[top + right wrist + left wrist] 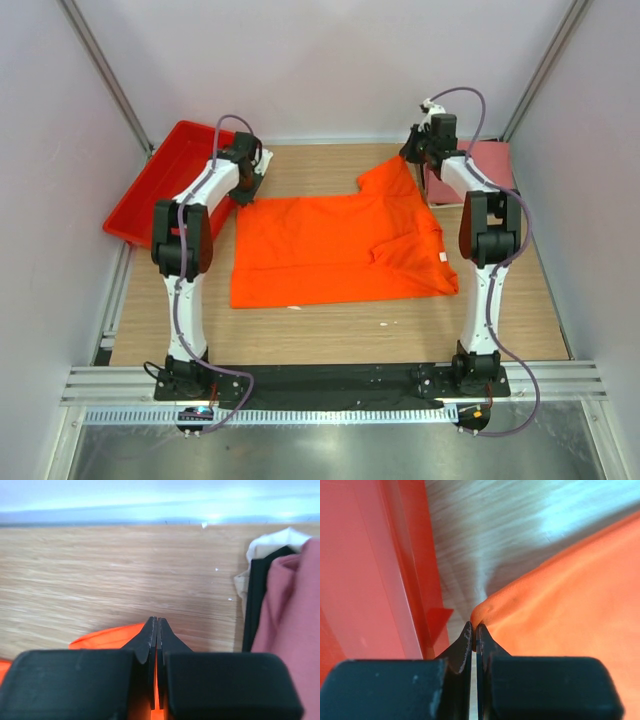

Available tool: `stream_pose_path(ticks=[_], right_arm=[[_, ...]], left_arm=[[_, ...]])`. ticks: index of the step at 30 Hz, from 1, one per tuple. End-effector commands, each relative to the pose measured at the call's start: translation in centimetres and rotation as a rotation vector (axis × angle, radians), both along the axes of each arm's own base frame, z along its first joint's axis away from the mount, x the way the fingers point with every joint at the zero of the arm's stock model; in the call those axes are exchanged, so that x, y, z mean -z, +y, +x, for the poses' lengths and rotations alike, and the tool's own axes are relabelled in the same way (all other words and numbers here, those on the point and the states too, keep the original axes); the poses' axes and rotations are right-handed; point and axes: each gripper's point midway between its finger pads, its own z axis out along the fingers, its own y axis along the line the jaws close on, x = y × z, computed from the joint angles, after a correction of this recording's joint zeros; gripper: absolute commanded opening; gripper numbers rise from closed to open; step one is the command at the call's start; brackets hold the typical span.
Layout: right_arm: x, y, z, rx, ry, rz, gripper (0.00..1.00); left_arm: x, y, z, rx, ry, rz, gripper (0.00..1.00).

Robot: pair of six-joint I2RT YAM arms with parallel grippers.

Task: Fold and stack the t-shirts
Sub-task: Fold the tshirt

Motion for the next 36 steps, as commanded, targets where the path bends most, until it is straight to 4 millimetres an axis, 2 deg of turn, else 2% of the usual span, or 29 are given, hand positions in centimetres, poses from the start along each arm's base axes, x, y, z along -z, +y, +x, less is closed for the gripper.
stream_pose_path(ticks=[1, 2, 3, 4, 6, 7, 8, 11, 12, 13, 15, 16, 17, 19, 20, 22, 23, 24, 25, 27, 29, 36], right_arm=[[-10.3, 0.1, 0.2, -0.008, -0.238, 0.031, 0.01], [-9.6, 0.0, -0.3, -0.007, -0.222, 0.034, 0.01], [-10.0, 0.0, -0.7, -0.006, -0.228, 0.037, 0.01], [-11.2, 0.0, -1.1, -0.004, -0.251, 0.043, 0.01], [-11.0, 0.1, -1.9, -0.006, -0.242, 0.045, 0.01], [-12.2, 0.0, -2.4, -0.004, -0.259, 0.048, 0.01], [-11.4, 0.0, -3.1, -0.001, -0.239, 0.053, 0.01], [-11.2, -0.4, -4.9, 0.017, -0.228, 0.050, 0.01], [-11.2, -0.5, -5.3, 0.023, -0.225, 0.046, 0.01], [-10.1, -0.6, -6.0, 0.025, -0.201, 0.039, 0.01], [-11.1, -1.1, -6.8, 0.048, -0.226, 0.029, 0.01], [-10.1, -1.2, -7.5, 0.054, -0.204, 0.029, 0.01], [-11.1, -1.2, -8.0, 0.059, -0.220, 0.038, 0.01], [-10.8, -1.3, -9.0, 0.067, -0.201, 0.048, 0.01], [-11.7, -1.2, -9.6, 0.072, -0.211, 0.061, 0.01], [-11.3, -1.4, -11.0, 0.081, -0.182, 0.066, 0.01], [-12.8, -1.5, -11.9, 0.089, -0.211, 0.071, 0.01], [-13.2, -1.6, -12.4, 0.095, -0.225, 0.071, 0.01], [-12.2, -1.7, -13.1, 0.102, -0.205, 0.069, 0.01], [-12.3, -2.0, -14.1, 0.113, -0.195, 0.064, 0.01], [-11.4, -2.3, -14.9, 0.127, -0.166, 0.058, 0.01], [-9.2, -2.8, -18.8, 0.180, -0.114, 0.083, 0.01]], left_arm=[[-4.9, -0.8, -0.5, 0.012, -0.078, -0.077, 0.00], [-5.0, -0.9, -0.6, 0.012, -0.078, -0.087, 0.00], [-5.2, -0.9, -0.7, 0.010, -0.078, -0.090, 0.00], [-5.6, -1.0, -0.9, 0.012, -0.081, -0.091, 0.00], [-5.9, -0.7, -1.5, 0.009, -0.066, -0.079, 0.00], [-6.1, -0.6, -1.7, 0.007, -0.062, -0.075, 0.00], [-6.4, -0.6, -2.1, 0.008, -0.060, -0.077, 0.00], [-7.4, -0.7, -3.0, 0.005, -0.067, -0.085, 0.00], [-7.1, -0.9, -3.4, 0.003, -0.059, -0.098, 0.00], [-7.1, -0.9, -3.8, 0.004, -0.056, -0.104, 0.00], [-7.3, -0.8, -4.5, -0.003, -0.065, -0.105, 0.00], [-7.5, -0.7, -4.7, -0.004, -0.069, -0.102, 0.00], [-8.2, -0.6, -4.8, -0.008, -0.089, -0.105, 0.00], [-8.2, -0.1, -5.4, -0.009, -0.089, -0.079, 0.00], [-8.5, 0.0, -5.7, -0.003, -0.093, -0.063, 0.00], [-7.9, -0.2, -6.7, 0.033, -0.069, -0.050, 0.00], [-8.0, -0.4, -6.9, 0.049, -0.072, -0.045, 0.00], [-8.3, -0.6, -7.0, 0.060, -0.089, -0.038, 0.00], [-7.6, -0.5, -7.8, 0.068, -0.077, -0.023, 0.00], [-7.3, -1.1, -8.0, 0.096, -0.090, -0.012, 0.00], [-6.9, -1.7, -8.9, 0.128, -0.079, -0.013, 0.02], [-6.7, -0.6, -9.6, 0.104, -0.114, 0.100, 0.00]])
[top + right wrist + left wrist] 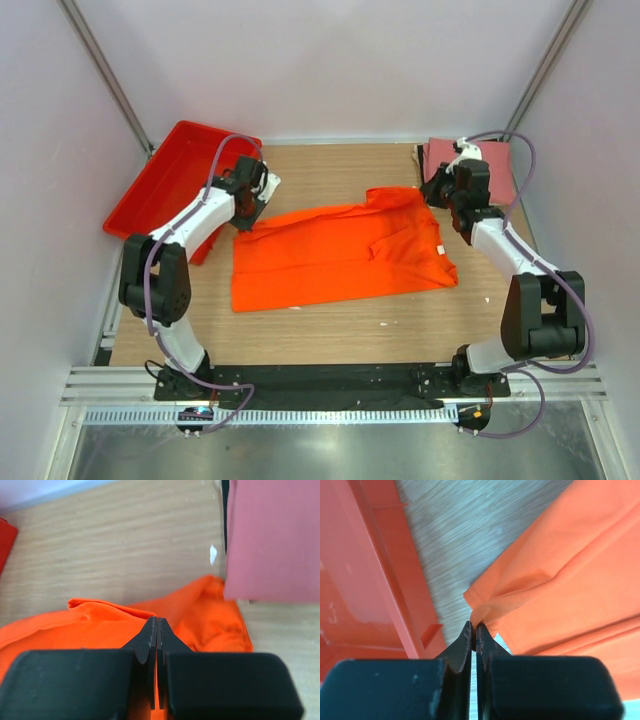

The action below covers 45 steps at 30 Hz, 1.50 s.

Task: Fold and stack the t-shirts
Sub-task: Fold the tshirt

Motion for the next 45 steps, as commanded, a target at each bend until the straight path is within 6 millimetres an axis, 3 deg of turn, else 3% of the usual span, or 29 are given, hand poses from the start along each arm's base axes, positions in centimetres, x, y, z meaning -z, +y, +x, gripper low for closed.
stream_pose_path(ticks=[1, 8, 13, 20, 23, 28, 38, 45], right_arm=[[0.3, -0.8, -1.7, 0.058, 0.003, 0.020, 0.01], [1.5, -2.2, -5.4, 0.148, 0.042, 0.019, 0.01], [2.5, -2.0, -7.5, 0.141, 0.082, 0.029, 0.01], [2.1, -2.6, -9.2, 0.180, 0.075, 0.039, 0.01], [3.4, -4.0, -10.2, 0.291, 0.150, 0.044, 0.01], [5.8, -3.3, -11.8, 0.311, 0.229, 0.116, 0.01], [5.5, -3.4, -13.6, 0.325, 0.207, 0.139, 0.01], [5.1, -2.7, -14.1, 0.283, 0.190, 0.151, 0.01]], left_arm=[[-2.3, 0.9, 0.9, -0.017, -0.112, 0.052, 0.00], [-2.1, 0.7, -0.3, 0.009, -0.129, 0.102, 0.00], [-1.0, 0.2, -1.7, 0.048, -0.121, 0.098, 0.00], [-0.6, 1.2, -2.0, 0.029, -0.123, 0.148, 0.00], [0.0, 1.3, -2.4, 0.021, -0.108, 0.161, 0.00], [0.9, 1.8, -3.0, 0.044, -0.120, 0.205, 0.00], [3.3, 1.0, -4.8, 0.066, -0.071, 0.220, 0.00], [2.9, 1.3, -5.1, 0.058, -0.099, 0.279, 0.00]])
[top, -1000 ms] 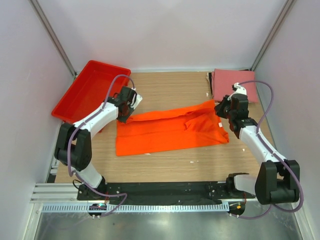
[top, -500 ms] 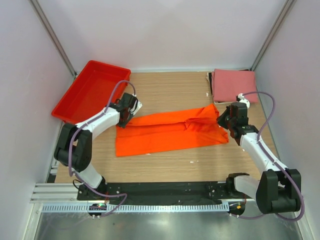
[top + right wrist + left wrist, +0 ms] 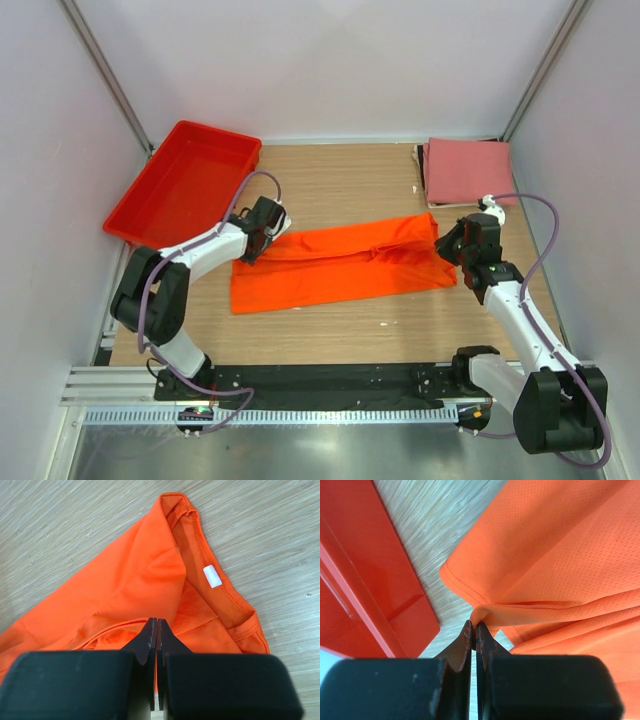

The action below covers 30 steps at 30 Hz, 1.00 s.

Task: Fold and stack the t-shirts
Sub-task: Fold the tshirt

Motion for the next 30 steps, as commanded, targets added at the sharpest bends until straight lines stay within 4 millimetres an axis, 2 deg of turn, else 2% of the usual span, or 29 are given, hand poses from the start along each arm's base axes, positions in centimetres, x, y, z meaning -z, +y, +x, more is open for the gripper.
stream_pose_path(ticks=[1, 4, 7, 8, 9, 11, 14, 15, 17, 18, 20, 21, 23, 25, 27, 29, 30], right_arm=[[-0.7, 0.1, 0.0, 0.004, -0.030, 0.012, 0.01], [-0.1, -0.5, -0.6, 0.034, 0.001, -0.002, 0.01], [0.5, 0.2, -1.1, 0.009, 0.016, 0.025, 0.01], [0.5, 1.2, -1.2, -0.027, 0.013, 0.065, 0.01], [1.4, 1.6, -1.7, -0.035, 0.031, 0.081, 0.01], [2.3, 1.8, -2.5, -0.029, 0.064, 0.091, 0.01], [3.7, 0.2, -4.0, 0.048, 0.133, 0.044, 0.02], [3.2, -0.4, -3.8, 0.079, 0.124, 0.027, 0.06], [3.2, -0.8, -4.3, 0.102, 0.158, 0.011, 0.14], [2.4, -0.9, -4.0, 0.111, 0.150, 0.012, 0.22], [2.1, -1.1, -4.1, 0.123, 0.170, 0.004, 0.29], [1.2, -1.0, -3.6, 0.119, 0.151, 0.011, 0.34], [0.7, -0.6, -3.2, 0.109, 0.151, 0.030, 0.36], [-0.1, 0.0, -2.4, 0.094, 0.130, 0.053, 0.37], [-0.4, 1.1, -1.4, 0.051, 0.114, 0.091, 0.37], [-0.4, 1.9, -0.4, 0.027, 0.106, 0.110, 0.36], [-0.5, 3.3, -0.2, -0.028, 0.106, 0.137, 0.35]], left_arm=[[-1.2, 0.5, 0.5, -0.030, -0.066, 0.025, 0.00], [-0.5, 0.8, -0.4, -0.016, -0.032, 0.043, 0.00], [-0.1, 1.0, -0.9, -0.015, -0.016, 0.056, 0.00], [-0.1, 0.9, -1.1, -0.011, -0.009, 0.054, 0.01], [0.0, 0.7, -1.2, -0.011, -0.002, 0.047, 0.09], [0.0, 0.4, -1.9, -0.028, 0.014, 0.051, 0.16], [-0.5, 0.9, -2.2, -0.056, 0.028, 0.115, 0.32], [-0.8, 1.2, -2.4, -0.062, 0.023, 0.133, 0.35], [-1.6, 1.5, -2.4, -0.083, 0.012, 0.152, 0.35], [-2.2, 1.6, -2.3, -0.101, -0.011, 0.150, 0.34], [-3.1, 1.6, -2.3, -0.133, -0.032, 0.133, 0.35], [-3.6, 1.6, -2.1, -0.147, -0.049, 0.126, 0.36], [-4.9, 0.8, -1.2, -0.159, -0.090, 0.082, 0.37], [-5.0, -0.3, -0.9, -0.173, -0.080, 0.017, 0.37], [-5.5, -1.4, -0.4, -0.194, -0.095, -0.044, 0.36], [-5.8, -1.6, 0.1, -0.208, -0.111, -0.056, 0.37], [-5.8, -2.0, 0.4, -0.236, -0.126, -0.080, 0.37]])
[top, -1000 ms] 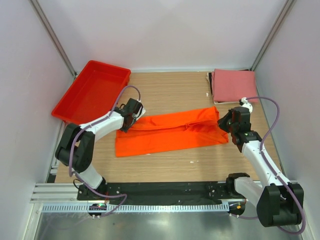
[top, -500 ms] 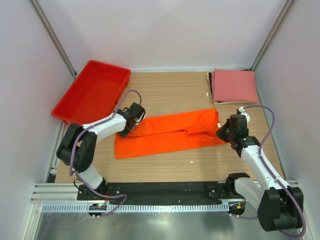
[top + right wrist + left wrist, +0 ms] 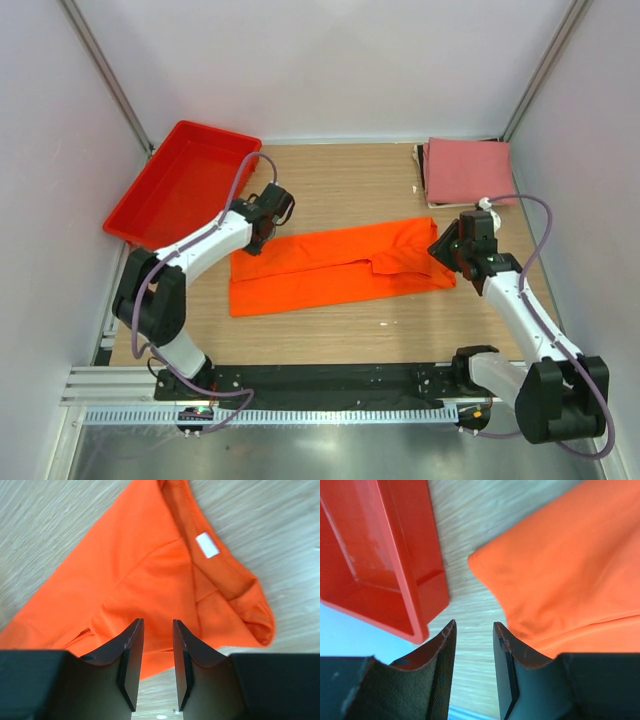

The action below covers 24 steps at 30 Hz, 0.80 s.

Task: Fold and stack the t-shirts
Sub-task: Fold the tshirt

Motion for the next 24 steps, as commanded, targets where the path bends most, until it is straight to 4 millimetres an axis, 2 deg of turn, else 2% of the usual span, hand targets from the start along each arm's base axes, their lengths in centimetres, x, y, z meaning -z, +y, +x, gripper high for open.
stream_pose_path(ticks=[1, 2, 3, 5, 6, 8, 9, 11, 13, 16, 17, 20, 22, 24], right_arm=[[-1.5, 3.1, 2.2, -0.091, -0.059, 0.083, 0.35], [-1.5, 3.8, 2.6, -0.116, -0.061, 0.097, 0.35], [-0.4, 4.9, 2.7, -0.147, -0.020, 0.094, 0.35], [0.8, 5.5, 2.4, -0.171, 0.035, 0.072, 0.35], [2.3, 5.4, 2.3, -0.161, 0.089, 0.049, 0.35], [4.0, 4.9, 1.4, -0.144, 0.153, 0.029, 0.34], [5.2, 4.1, 0.8, -0.113, 0.184, -0.003, 0.34], [6.2, 3.6, 0.0, -0.100, 0.208, -0.020, 0.34], [6.0, 3.2, 0.0, -0.096, 0.196, -0.042, 0.34], [4.5, 2.5, 0.3, -0.110, 0.183, -0.095, 0.34], [3.2, 2.4, 1.0, -0.114, 0.157, -0.103, 0.34], [1.3, 2.1, 1.1, -0.123, 0.128, -0.128, 0.36], [0.3, 2.1, 1.1, -0.122, 0.115, -0.132, 0.36], [-0.4, 3.0, 1.0, -0.156, 0.093, -0.088, 0.36]], left_arm=[[-0.9, -1.6, 0.5, -0.067, -0.047, -0.114, 0.37], [-0.4, -1.9, 0.5, -0.066, -0.033, -0.127, 0.36], [0.3, -2.3, 0.5, -0.071, -0.027, -0.148, 0.36], [1.7, -2.4, 0.3, -0.078, -0.005, -0.149, 0.36], [2.7, -2.4, 0.2, -0.082, 0.008, -0.141, 0.36], [4.3, -1.8, -0.2, -0.102, 0.034, -0.108, 0.36], [5.6, -1.4, -0.6, -0.108, 0.069, -0.076, 0.36], [6.6, -0.1, -0.9, -0.139, 0.083, -0.008, 0.36], [7.9, 1.0, -1.2, -0.166, 0.120, 0.042, 0.36], [7.1, 1.3, -0.4, -0.200, 0.102, 0.059, 0.34], [6.4, 1.0, 0.1, -0.204, 0.082, 0.046, 0.34], [4.1, 0.5, 1.0, -0.209, 0.028, 0.007, 0.35], [2.1, -0.7, 1.8, -0.192, -0.001, -0.071, 0.35], [0.1, -2.4, 2.4, -0.166, -0.038, -0.181, 0.35]])
